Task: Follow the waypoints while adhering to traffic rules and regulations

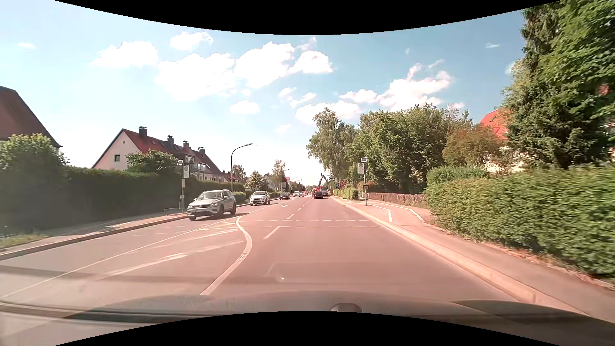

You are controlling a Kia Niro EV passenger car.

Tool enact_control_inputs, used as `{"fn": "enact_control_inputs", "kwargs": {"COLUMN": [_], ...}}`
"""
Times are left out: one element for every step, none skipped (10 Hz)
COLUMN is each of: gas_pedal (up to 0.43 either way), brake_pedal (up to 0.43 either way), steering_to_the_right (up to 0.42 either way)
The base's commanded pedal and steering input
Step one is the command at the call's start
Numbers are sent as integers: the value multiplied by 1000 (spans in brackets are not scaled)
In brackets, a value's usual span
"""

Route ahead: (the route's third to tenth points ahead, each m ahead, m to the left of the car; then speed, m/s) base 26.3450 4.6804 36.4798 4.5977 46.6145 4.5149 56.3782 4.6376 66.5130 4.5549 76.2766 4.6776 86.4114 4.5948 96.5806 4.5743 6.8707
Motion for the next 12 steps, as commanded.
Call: {"fn": "enact_control_inputs", "kwargs": {"gas_pedal": [8, 8, 8, 0, 0, 0, 0, 0, 0, 0, 0, 20], "brake_pedal": [0, 0, 0, 0, 0, 0, 0, 0, 0, 0, 0, 0], "steering_to_the_right": [-1, -1, -1, 0, 0, -1, -1, 0, 0, -1, -1, -1]}}
